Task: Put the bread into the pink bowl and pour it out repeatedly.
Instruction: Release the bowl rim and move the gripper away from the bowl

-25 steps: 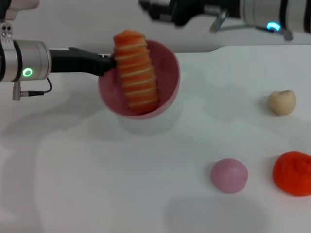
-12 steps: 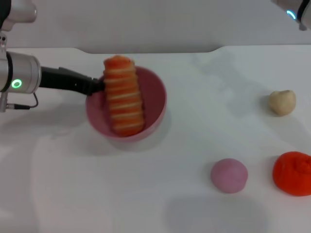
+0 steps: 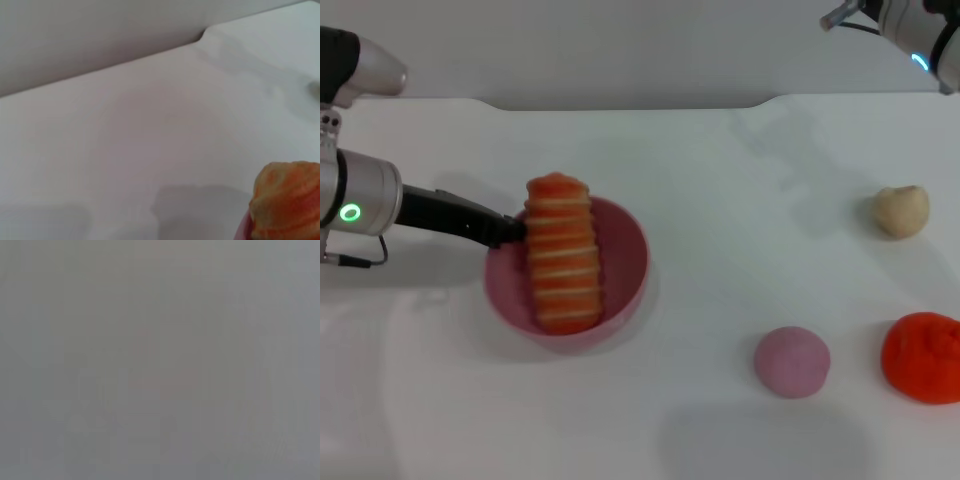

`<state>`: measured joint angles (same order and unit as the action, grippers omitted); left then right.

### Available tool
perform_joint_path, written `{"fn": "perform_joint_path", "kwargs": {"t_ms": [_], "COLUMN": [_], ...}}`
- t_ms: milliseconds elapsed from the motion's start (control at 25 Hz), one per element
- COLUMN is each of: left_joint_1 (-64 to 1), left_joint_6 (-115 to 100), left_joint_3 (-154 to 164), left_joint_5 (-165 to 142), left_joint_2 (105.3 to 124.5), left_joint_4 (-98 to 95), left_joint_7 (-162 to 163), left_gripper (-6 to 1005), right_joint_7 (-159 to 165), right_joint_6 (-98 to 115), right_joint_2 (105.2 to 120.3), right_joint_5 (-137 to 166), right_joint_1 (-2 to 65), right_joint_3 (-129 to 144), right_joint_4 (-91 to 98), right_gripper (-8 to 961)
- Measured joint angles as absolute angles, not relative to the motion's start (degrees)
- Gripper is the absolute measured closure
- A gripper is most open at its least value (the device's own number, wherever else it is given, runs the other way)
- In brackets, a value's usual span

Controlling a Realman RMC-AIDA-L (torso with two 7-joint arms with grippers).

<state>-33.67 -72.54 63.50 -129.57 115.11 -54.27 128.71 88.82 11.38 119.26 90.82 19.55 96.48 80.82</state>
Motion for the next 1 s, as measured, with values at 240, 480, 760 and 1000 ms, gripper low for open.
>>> {"fn": "perform_joint_path", "kwargs": {"t_ms": [240,480,760,1000], "left_joint_1": [-33.3,-33.3,-33.7,-33.8], "left_joint_6": [-72.6,-72.5,-72.5,-72.5], "left_joint_3": [65.6,66.6,67.4,67.3], "left_joint_5": [-129.6,-131.1,-133.1,-133.2], "left_joint_2": [115.37,115.64,116.22,116.43], "left_joint_4": [-53.0,-52.8,-52.9,-53.2], "left_joint_7": [128.8,130.2,131.2,131.6], "left_gripper": [950,950,950,950], "right_joint_7": [88.8,88.8,88.8,88.8], "right_joint_6": [11.3,11.3,11.2,11.2], "right_joint_2": [119.27,119.26,119.26,119.26], "right_joint_5": [90.8,90.7,90.7,90.7], "right_joint_1": [19.6,19.6,19.4,19.0], "right_joint_3": [97.1,97.4,98.0,98.2], "right_joint_4": [79.9,79.6,79.4,79.3], "right_gripper": [318,319,319,318]}}
